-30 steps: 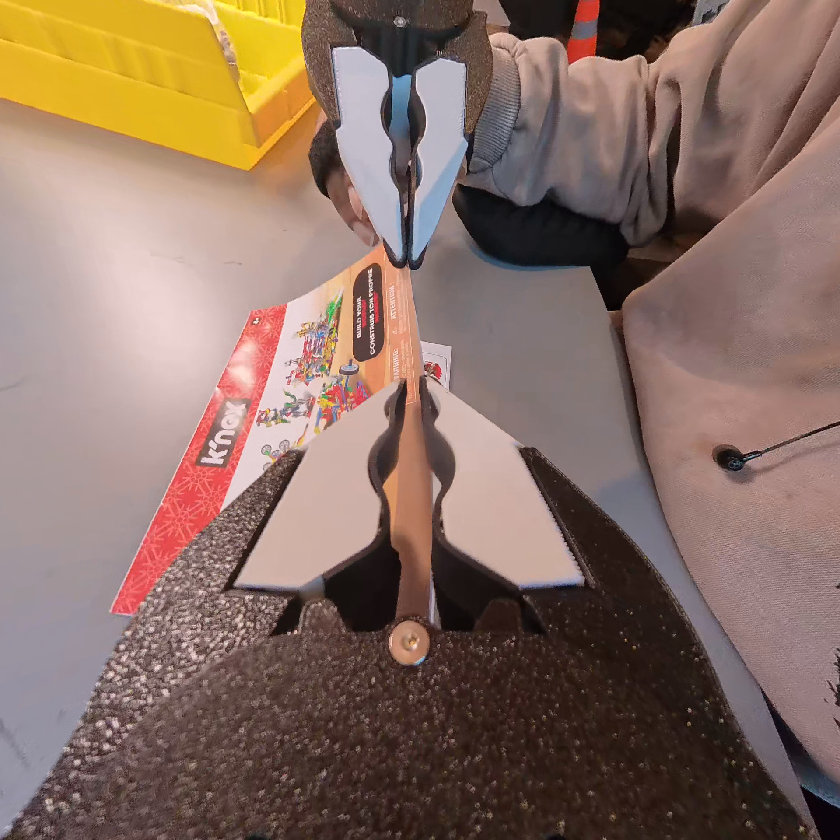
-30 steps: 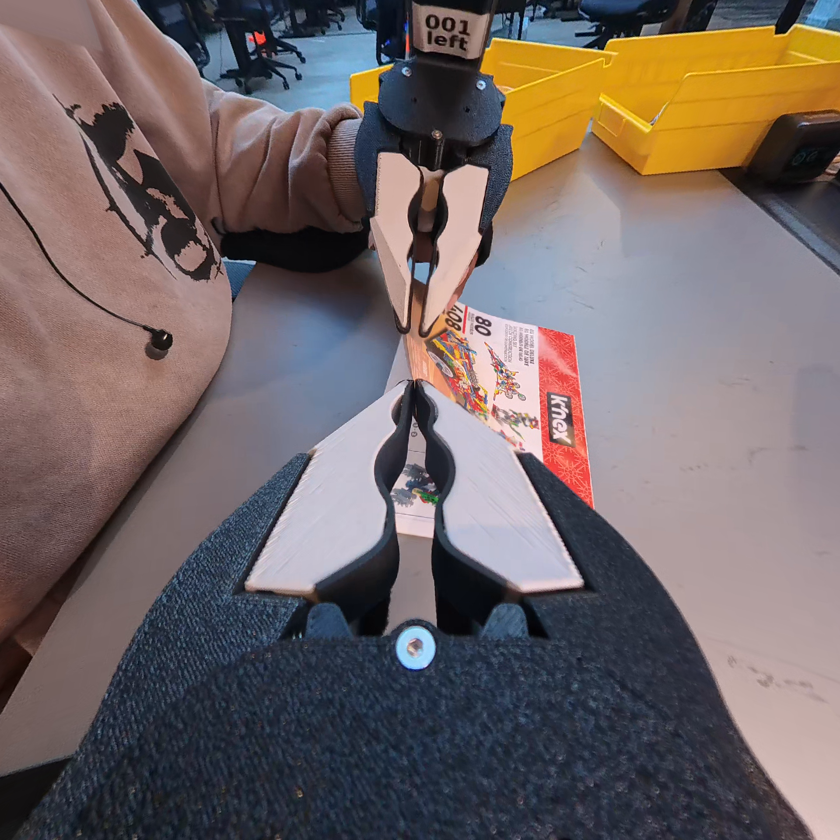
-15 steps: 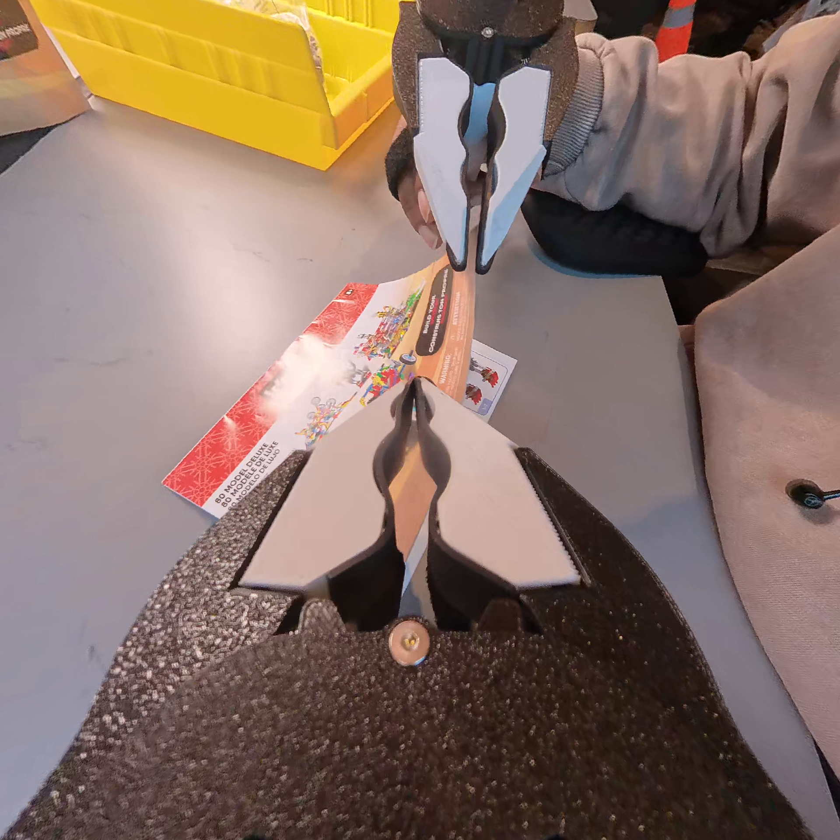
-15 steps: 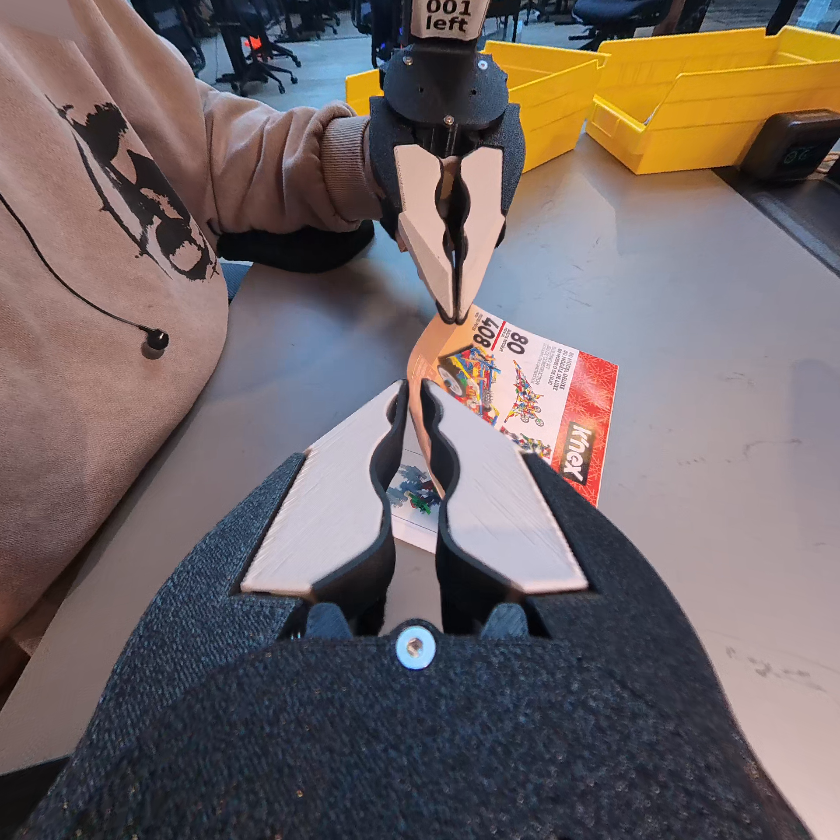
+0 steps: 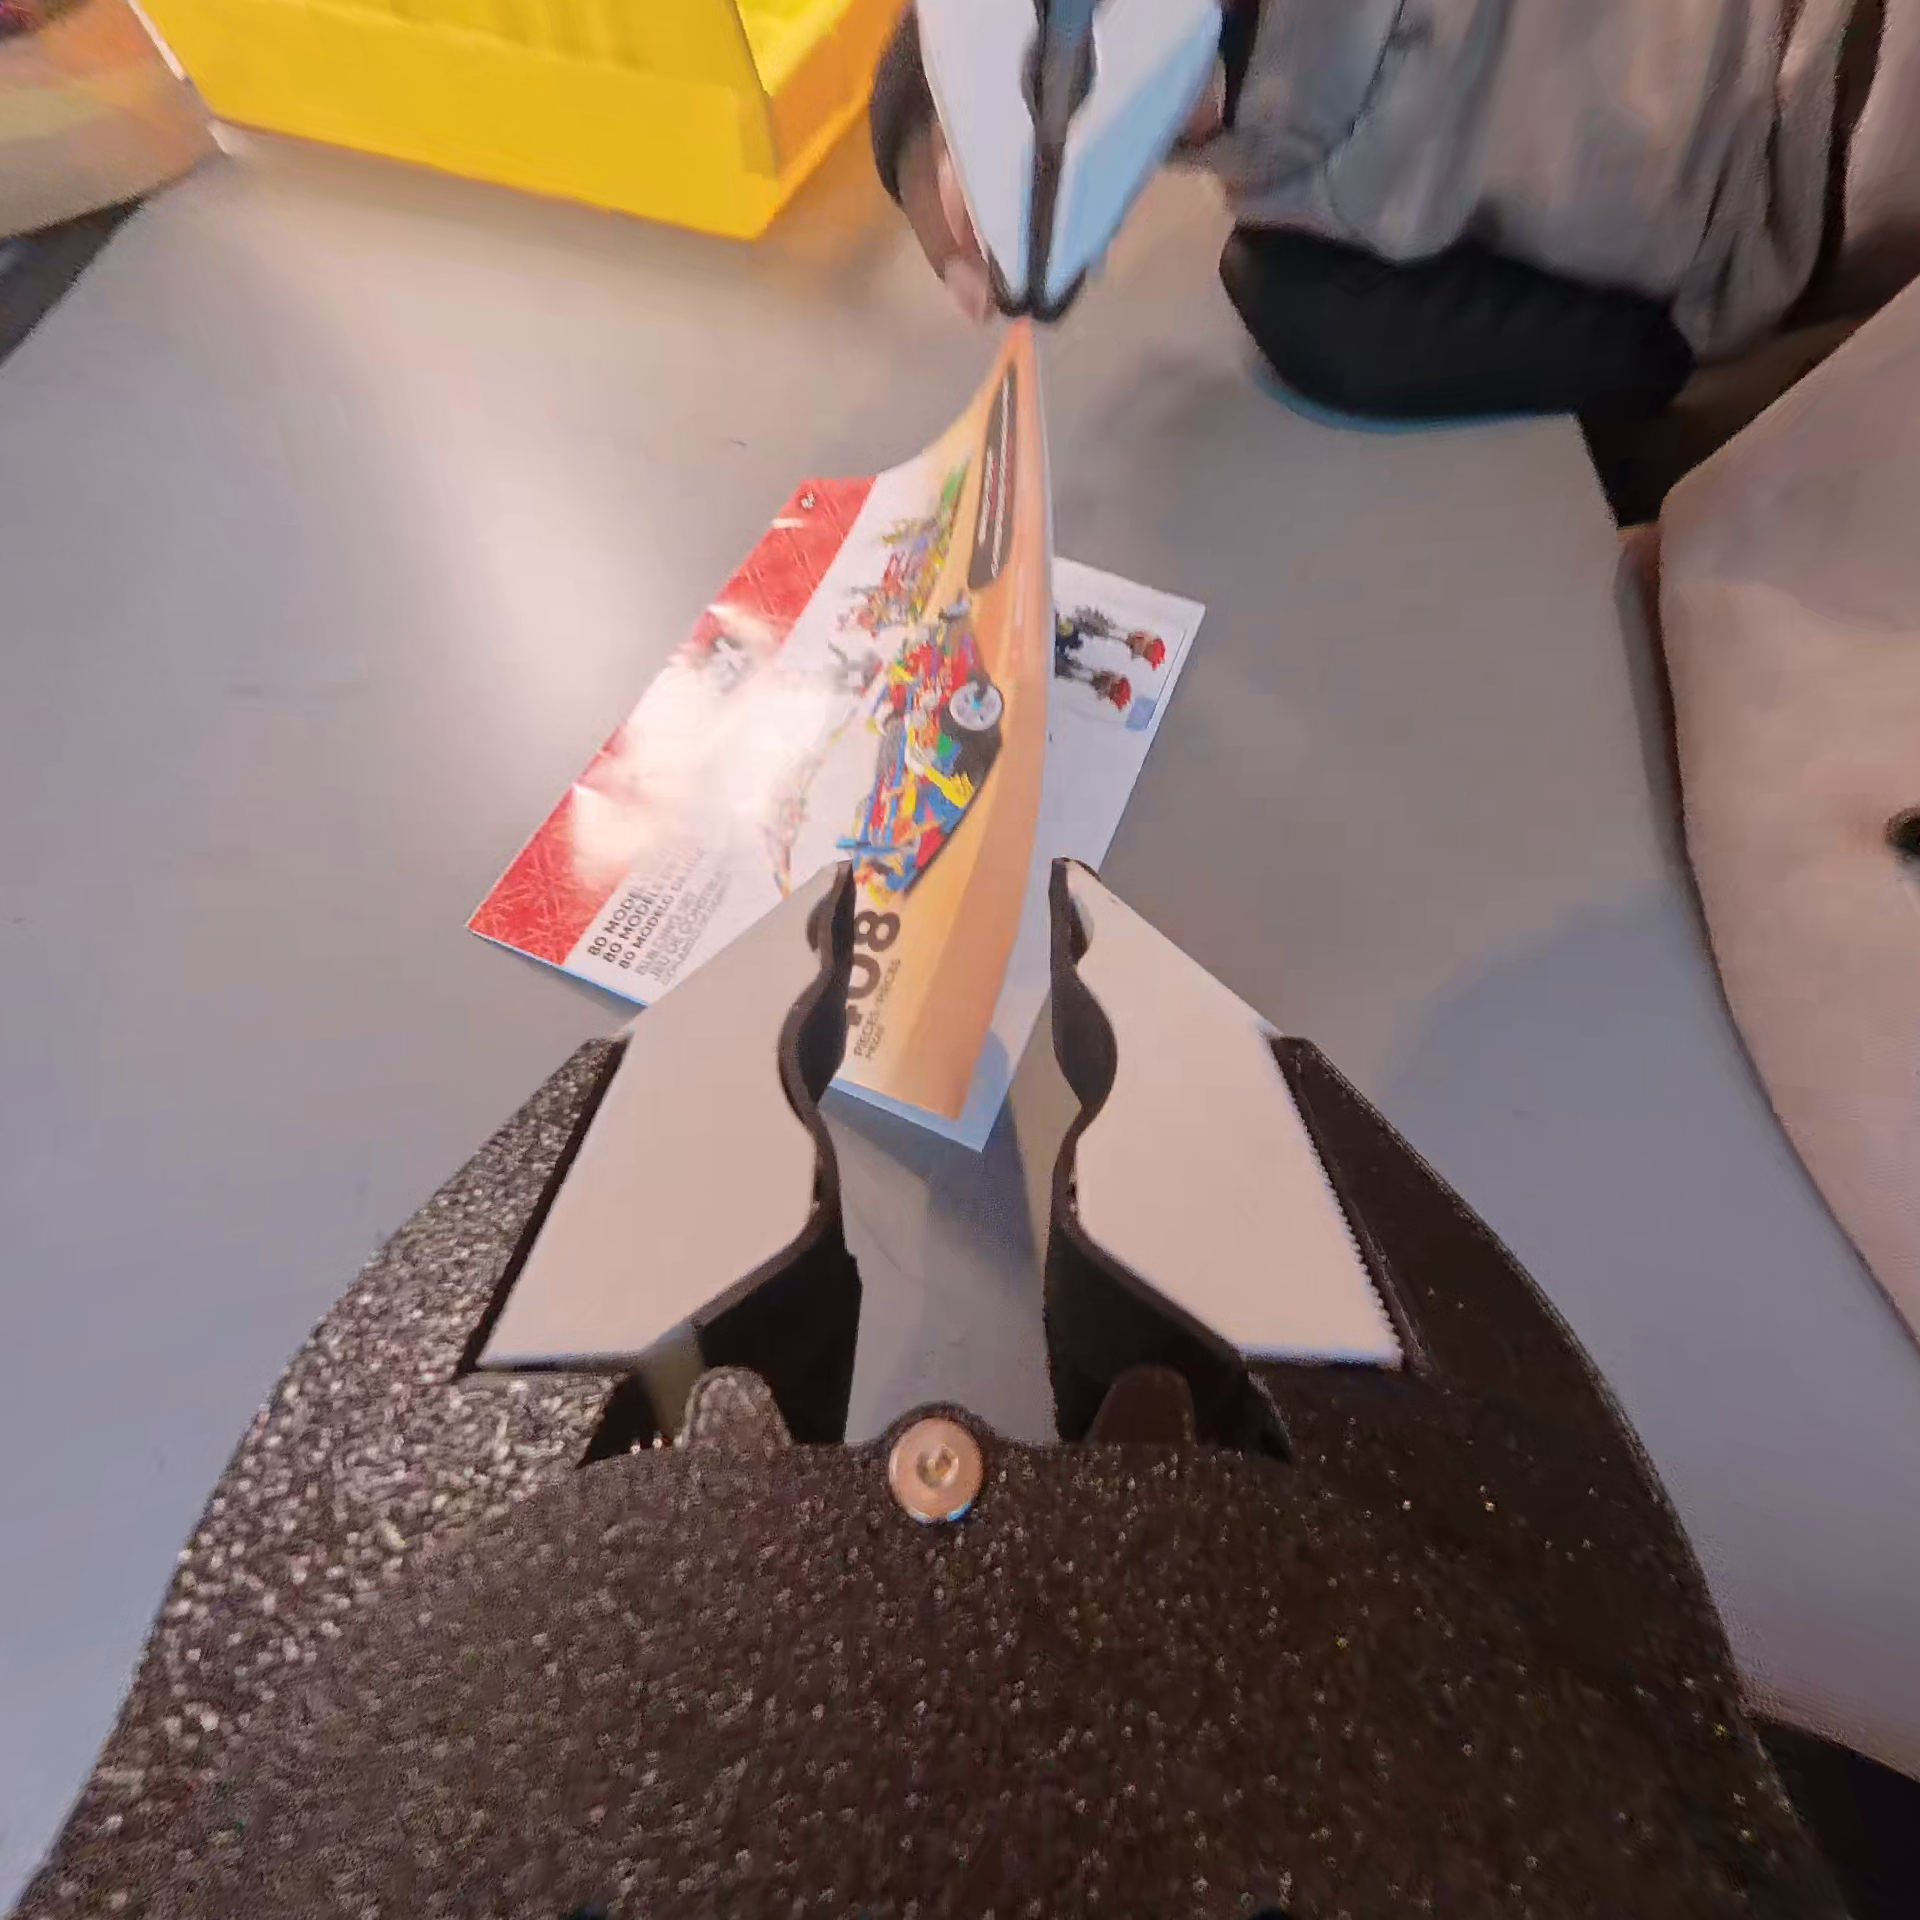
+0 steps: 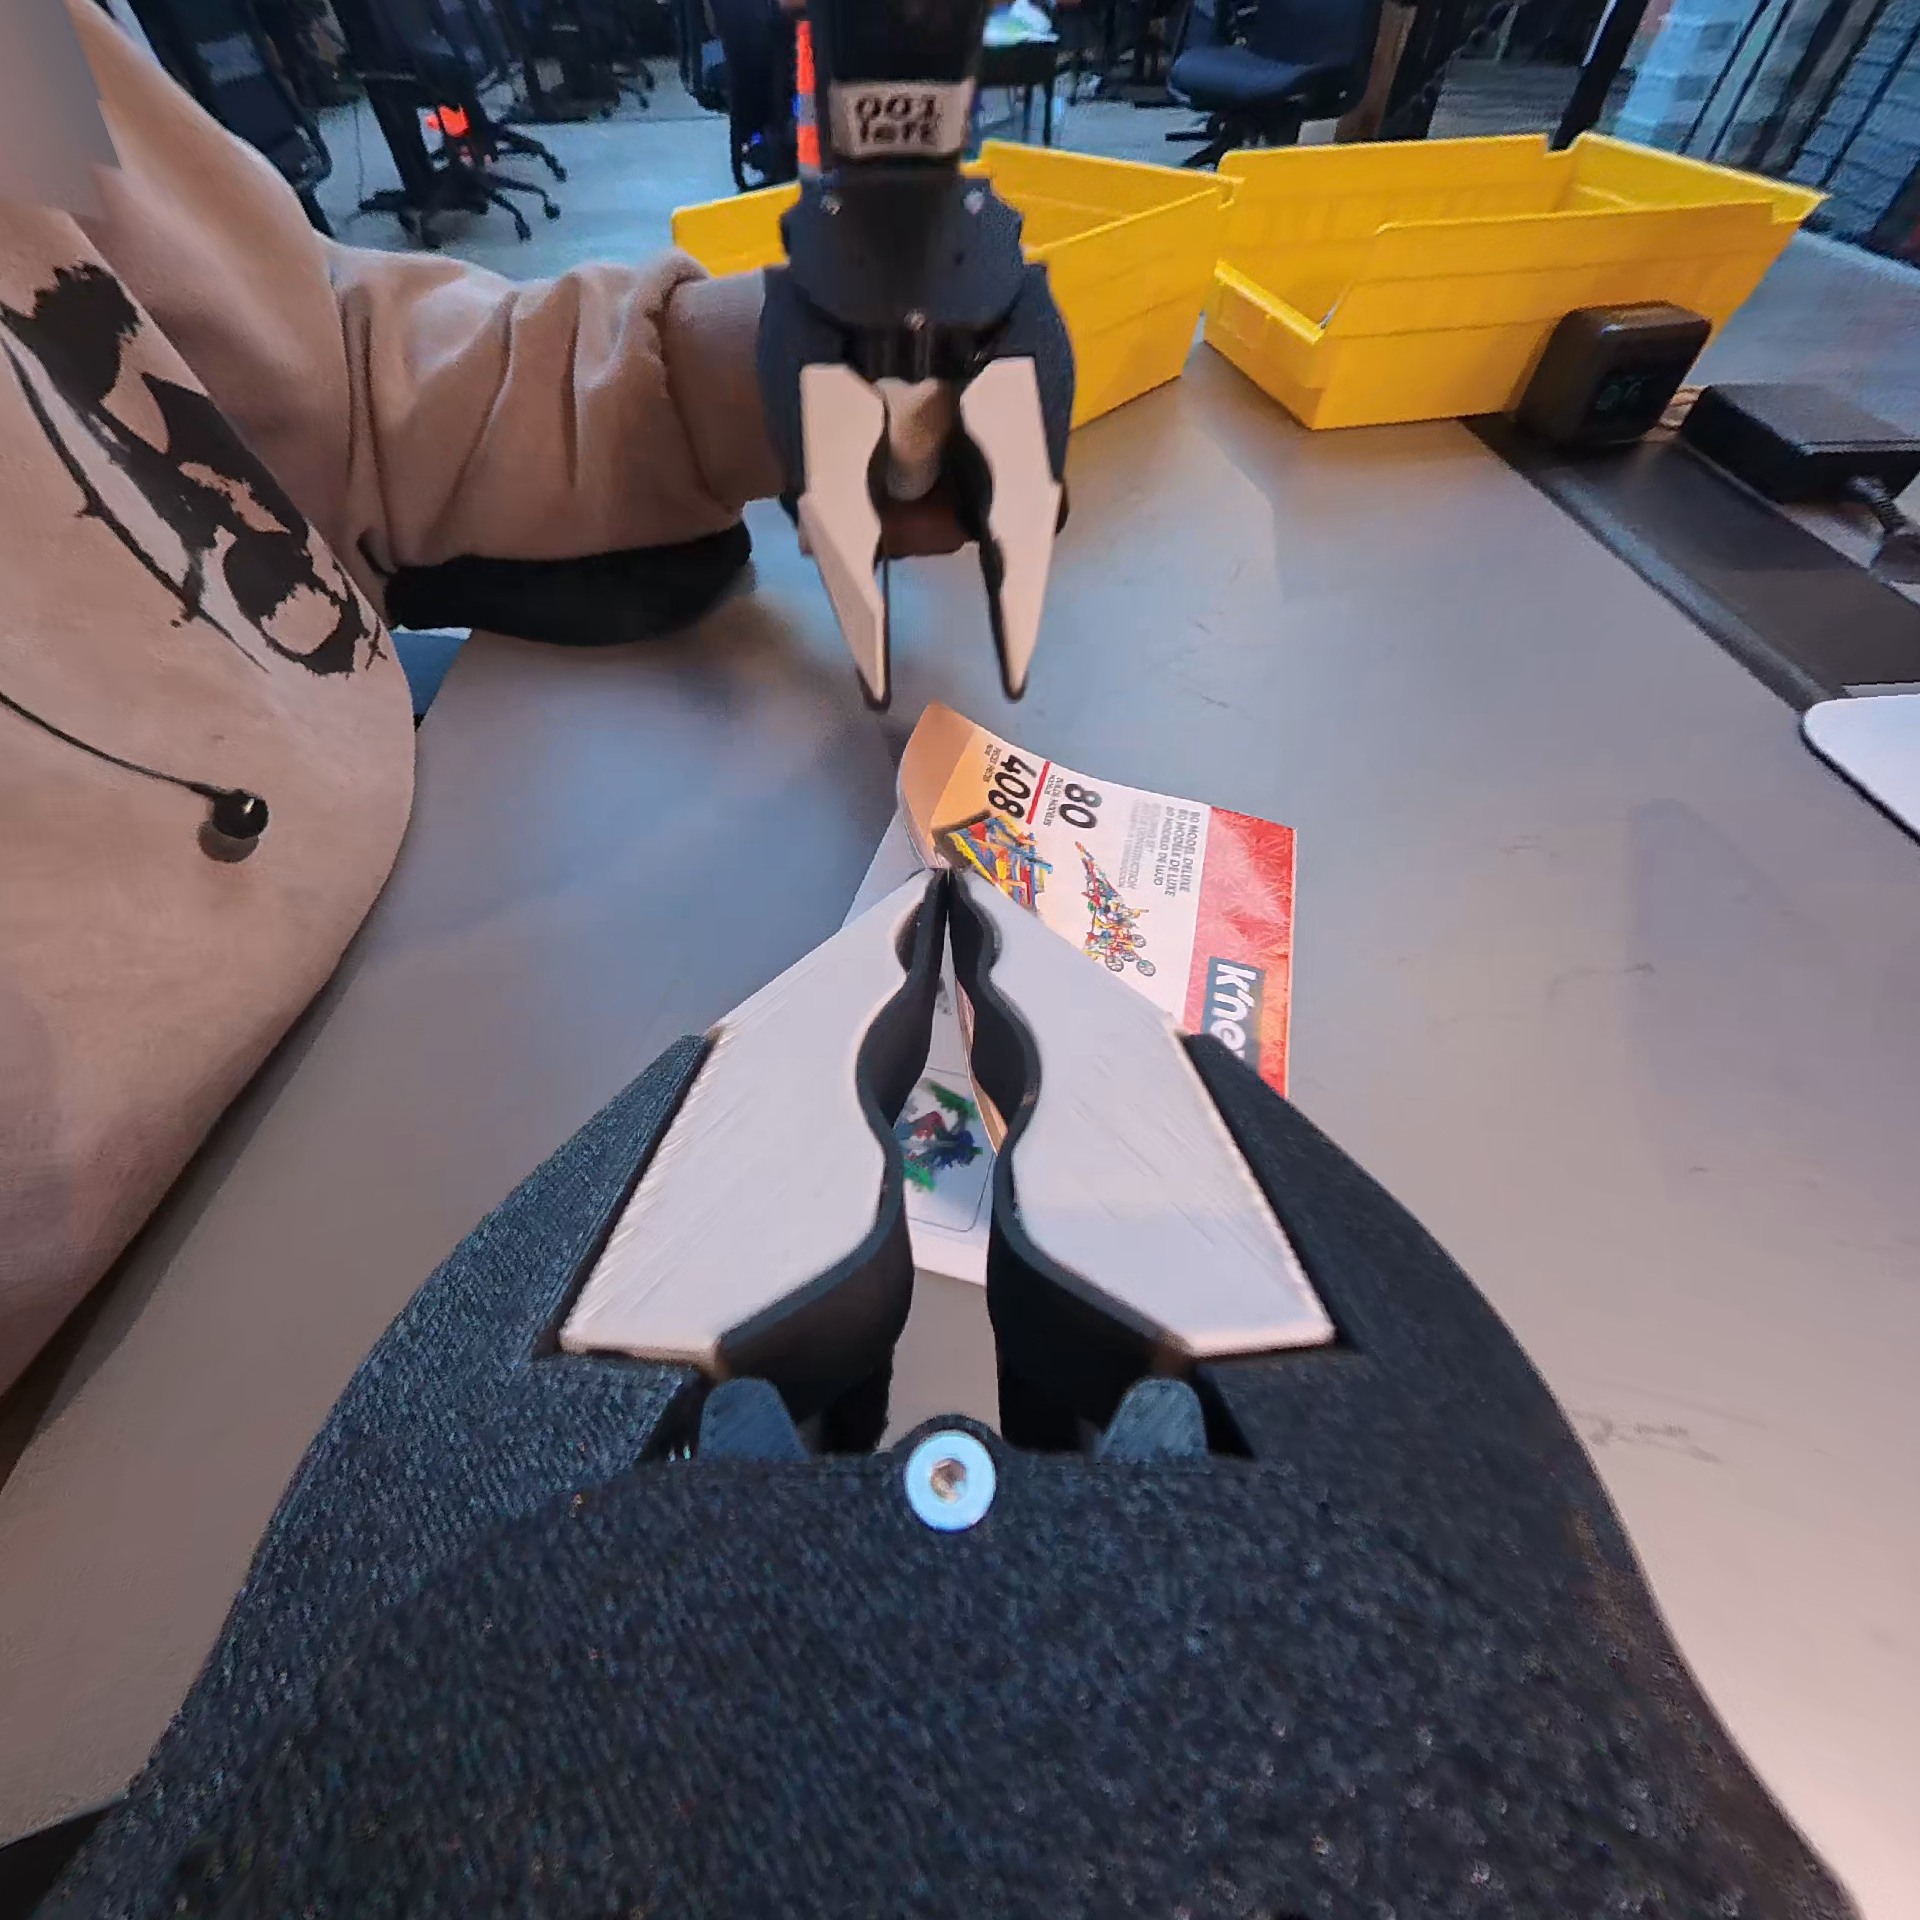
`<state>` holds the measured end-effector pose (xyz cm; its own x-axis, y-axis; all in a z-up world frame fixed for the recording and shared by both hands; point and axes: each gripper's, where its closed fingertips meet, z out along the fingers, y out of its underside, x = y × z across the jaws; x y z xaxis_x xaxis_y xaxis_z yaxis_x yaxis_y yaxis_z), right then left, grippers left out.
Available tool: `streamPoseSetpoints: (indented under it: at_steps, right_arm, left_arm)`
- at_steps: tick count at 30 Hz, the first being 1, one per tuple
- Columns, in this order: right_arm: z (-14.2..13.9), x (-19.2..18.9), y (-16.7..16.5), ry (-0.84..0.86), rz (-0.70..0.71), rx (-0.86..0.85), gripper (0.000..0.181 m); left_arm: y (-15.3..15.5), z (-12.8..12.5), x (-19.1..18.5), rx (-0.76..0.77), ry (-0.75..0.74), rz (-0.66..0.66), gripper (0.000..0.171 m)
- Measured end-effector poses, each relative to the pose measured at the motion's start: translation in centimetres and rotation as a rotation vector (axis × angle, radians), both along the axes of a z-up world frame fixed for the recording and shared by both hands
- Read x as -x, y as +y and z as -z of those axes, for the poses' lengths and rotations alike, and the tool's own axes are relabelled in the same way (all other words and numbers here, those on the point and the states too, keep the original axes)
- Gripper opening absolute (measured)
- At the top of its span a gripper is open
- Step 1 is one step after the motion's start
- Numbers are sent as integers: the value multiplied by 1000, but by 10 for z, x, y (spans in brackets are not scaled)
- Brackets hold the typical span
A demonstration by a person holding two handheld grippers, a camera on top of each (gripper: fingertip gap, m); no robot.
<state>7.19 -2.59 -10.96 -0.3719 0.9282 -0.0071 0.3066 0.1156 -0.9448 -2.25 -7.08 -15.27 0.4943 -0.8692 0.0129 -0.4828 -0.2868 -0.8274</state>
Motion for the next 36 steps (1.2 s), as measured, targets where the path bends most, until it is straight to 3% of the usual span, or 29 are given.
streamPoseSetpoints:
  at_steps: [3, 4, 10, 12, 15, 17, 20, 24, 28, 31, 36]
  right_arm:
    - [-14, 0, 17, 64, 77, 36, 0]
    - [-18, -1, 23, 81, 103, 49, 0]
    - [-37, -10, 30, 152, 107, 139, 1]
    - [-34, -13, 22, 120, 61, 156, 19]
    - [-23, -13, 9, 64, -1, 149, 33]
    - [-14, -11, 4, 24, -19, 143, 30]
    - [0, -8, 8, -21, 11, 76, 0]
    - [1, -6, 11, -19, 23, 103, 0]
    - [0, -8, 14, -10, 21, 115, 0]
    - [-7, -10, 17, 19, 22, 160, 0]
    - [-16, -15, 23, 62, 16, 246, 0]
  left_arm:
    - [2, 9, -1, -21, 86, 2, 1]
    - [4, 3, -2, -33, 60, -8, 0]
    - [-2, -46, -10, -23, -189, 9, 0]
    - [-3, -53, -9, -14, -241, 13, 0]
    - [-3, -56, -8, 7, -290, 11, 0]
    - [-1, -56, -7, 31, -333, 8, 0]
    - [3, -57, -1, 54, -384, -19, 0]
    - [12, -63, 10, 81, -485, -72, 0]
    - [17, -62, 20, 135, -546, -107, 17]
    - [13, -58, 21, 168, -567, -73, 24]
    - [12, -52, 22, 189, -616, -22, 21]
